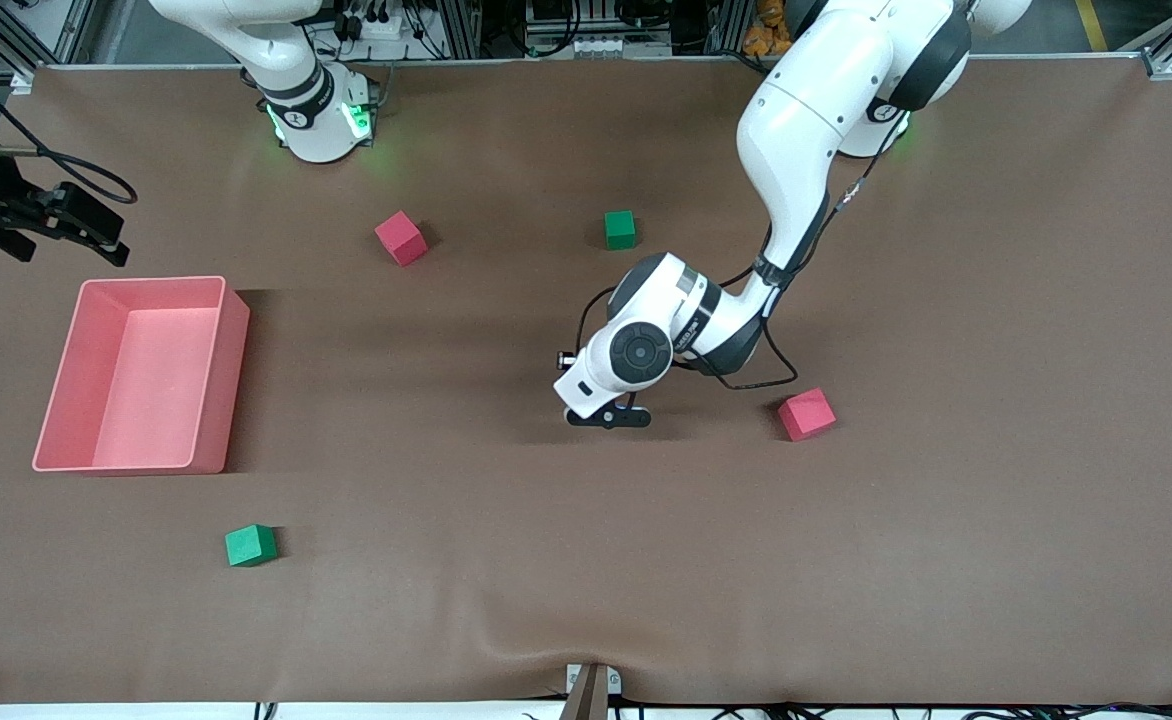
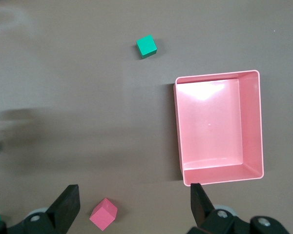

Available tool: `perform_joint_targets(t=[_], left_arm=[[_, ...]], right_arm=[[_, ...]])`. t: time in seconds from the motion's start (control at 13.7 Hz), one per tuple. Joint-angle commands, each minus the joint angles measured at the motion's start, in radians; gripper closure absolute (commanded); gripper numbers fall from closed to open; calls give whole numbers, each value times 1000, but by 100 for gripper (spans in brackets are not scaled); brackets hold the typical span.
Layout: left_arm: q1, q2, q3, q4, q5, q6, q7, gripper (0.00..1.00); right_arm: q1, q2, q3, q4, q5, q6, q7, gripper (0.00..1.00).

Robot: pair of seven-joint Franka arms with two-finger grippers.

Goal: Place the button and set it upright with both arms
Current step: 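Turn the button cap-up with the left gripper and move it toward mid-table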

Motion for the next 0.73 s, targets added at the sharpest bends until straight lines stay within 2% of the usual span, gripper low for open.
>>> perform_joint_targets(t=[0.0, 0.22, 0.44, 0.66], left_arm=[[-69, -57, 57, -16, 92, 53, -113, 100], [-88, -60, 65, -19, 133, 136, -161, 100], [-111, -67, 64, -19, 311, 218, -381, 100], [-152, -59, 65, -19, 492, 236, -572, 100]], right_arm=[[-10, 1, 4, 11, -7, -12, -8, 0], [-10, 1, 5, 13, -7, -10, -9, 0], [-7, 1, 5, 14, -4, -9, -3, 0], [-10, 1, 5, 14, -6, -9, -8, 0]])
